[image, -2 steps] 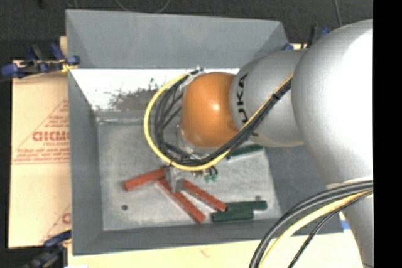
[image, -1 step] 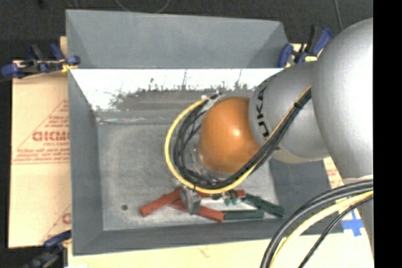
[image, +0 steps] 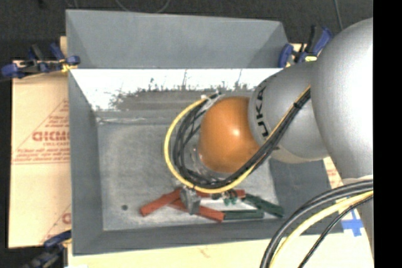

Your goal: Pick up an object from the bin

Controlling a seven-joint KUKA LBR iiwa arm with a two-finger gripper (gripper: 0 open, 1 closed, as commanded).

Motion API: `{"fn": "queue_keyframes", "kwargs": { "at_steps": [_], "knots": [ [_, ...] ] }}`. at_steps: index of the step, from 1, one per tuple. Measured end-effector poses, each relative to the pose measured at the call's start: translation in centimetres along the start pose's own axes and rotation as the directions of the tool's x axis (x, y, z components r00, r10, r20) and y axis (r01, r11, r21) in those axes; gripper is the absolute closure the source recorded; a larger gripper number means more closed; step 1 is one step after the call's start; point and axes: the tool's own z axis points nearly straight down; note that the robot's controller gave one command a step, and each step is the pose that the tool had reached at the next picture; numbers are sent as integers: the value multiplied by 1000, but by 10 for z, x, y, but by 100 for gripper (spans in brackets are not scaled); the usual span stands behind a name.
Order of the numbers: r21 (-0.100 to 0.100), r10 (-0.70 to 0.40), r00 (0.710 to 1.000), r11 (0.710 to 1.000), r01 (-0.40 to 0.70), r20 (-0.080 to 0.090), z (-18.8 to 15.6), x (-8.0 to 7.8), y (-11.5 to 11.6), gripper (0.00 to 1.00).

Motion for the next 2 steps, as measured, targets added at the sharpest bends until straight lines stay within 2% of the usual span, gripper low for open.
{"fn": "queue_keyframes", "kwargs": {
  "at_steps": [1, 2],
  "knots": [
    [0, 2, 1000, 1000, -2, 0, 0, 0, 0, 100],
    [-2, 3, 1000, 1000, -3, -5, 2, 1, 1, 0]
  ]
}}
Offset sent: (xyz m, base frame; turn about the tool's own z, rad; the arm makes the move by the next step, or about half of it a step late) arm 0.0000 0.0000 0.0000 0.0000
